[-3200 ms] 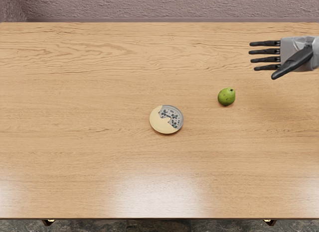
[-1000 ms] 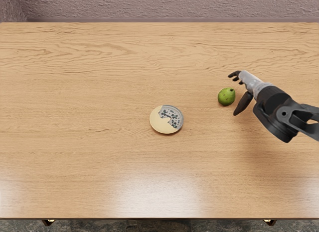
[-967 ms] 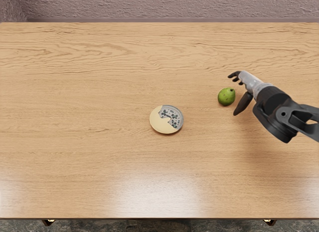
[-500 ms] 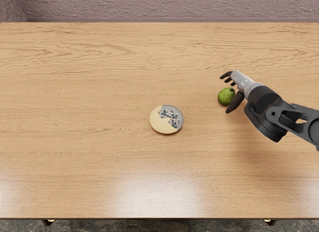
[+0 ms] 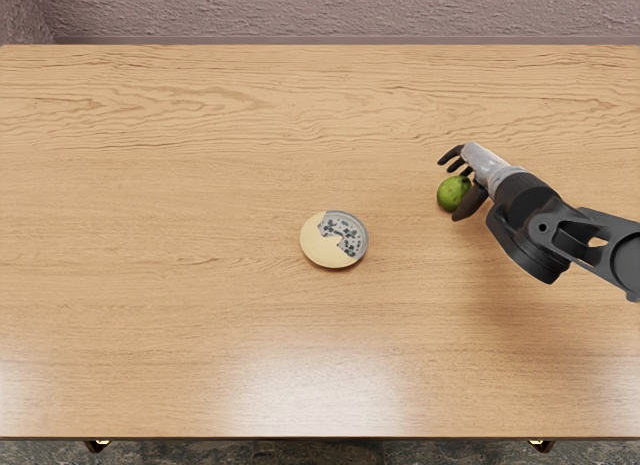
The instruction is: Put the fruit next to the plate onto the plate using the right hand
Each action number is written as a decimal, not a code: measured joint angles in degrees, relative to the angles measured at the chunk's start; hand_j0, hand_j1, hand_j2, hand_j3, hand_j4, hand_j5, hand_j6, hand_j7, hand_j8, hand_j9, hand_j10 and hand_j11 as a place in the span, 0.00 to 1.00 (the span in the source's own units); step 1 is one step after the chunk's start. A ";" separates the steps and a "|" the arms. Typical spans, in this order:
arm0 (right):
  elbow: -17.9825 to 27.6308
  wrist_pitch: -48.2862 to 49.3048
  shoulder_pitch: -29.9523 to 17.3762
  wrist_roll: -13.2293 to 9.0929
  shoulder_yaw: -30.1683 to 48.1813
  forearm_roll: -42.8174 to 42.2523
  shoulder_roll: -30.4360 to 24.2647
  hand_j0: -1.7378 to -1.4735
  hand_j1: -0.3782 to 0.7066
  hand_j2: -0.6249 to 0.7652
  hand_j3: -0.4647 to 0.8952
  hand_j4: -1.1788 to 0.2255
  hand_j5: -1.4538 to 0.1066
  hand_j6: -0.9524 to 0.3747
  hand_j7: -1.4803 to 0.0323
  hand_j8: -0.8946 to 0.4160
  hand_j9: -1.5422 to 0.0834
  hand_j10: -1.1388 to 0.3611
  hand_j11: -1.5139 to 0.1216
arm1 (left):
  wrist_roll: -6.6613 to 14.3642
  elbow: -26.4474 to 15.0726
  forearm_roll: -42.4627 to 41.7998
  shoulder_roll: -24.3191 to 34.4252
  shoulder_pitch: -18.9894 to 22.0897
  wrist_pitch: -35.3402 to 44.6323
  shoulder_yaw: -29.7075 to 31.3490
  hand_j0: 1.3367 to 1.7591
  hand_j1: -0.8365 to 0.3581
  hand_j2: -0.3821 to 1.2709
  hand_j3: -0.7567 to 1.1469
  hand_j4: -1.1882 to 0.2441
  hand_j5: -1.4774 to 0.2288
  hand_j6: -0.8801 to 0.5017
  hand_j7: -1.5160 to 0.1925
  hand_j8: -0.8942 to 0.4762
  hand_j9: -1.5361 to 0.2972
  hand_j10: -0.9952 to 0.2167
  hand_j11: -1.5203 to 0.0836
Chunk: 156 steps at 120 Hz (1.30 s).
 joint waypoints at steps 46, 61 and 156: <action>-0.09 -0.01 -0.14 -0.01 -0.45 -0.51 1.19 0.30 0.46 0.40 0.34 0.53 0.62 0.40 0.63 0.44 0.62 0.51 0.60 | 0.00 0.00 0.00 0.00 0.00 0.00 0.00 0.76 0.98 0.23 0.40 0.82 0.86 0.63 0.88 0.64 0.83 0.81 0.94; -0.22 0.00 -0.32 -0.02 -0.48 -0.87 1.24 0.30 0.48 0.40 0.34 0.51 0.60 0.39 0.62 0.45 0.61 0.51 0.59 | 0.00 0.00 0.00 0.00 0.00 0.00 -0.01 0.76 0.98 0.23 0.40 0.82 0.86 0.63 0.88 0.64 0.83 0.81 0.94; -2.95 0.21 -1.32 0.10 -0.45 -2.71 1.44 0.35 0.65 0.52 0.34 0.47 0.47 0.38 0.52 0.42 0.51 0.43 0.49 | -0.01 -0.07 0.01 0.00 -0.09 0.00 -0.02 0.76 0.98 0.23 0.40 0.82 0.86 0.63 0.88 0.64 0.83 0.81 0.94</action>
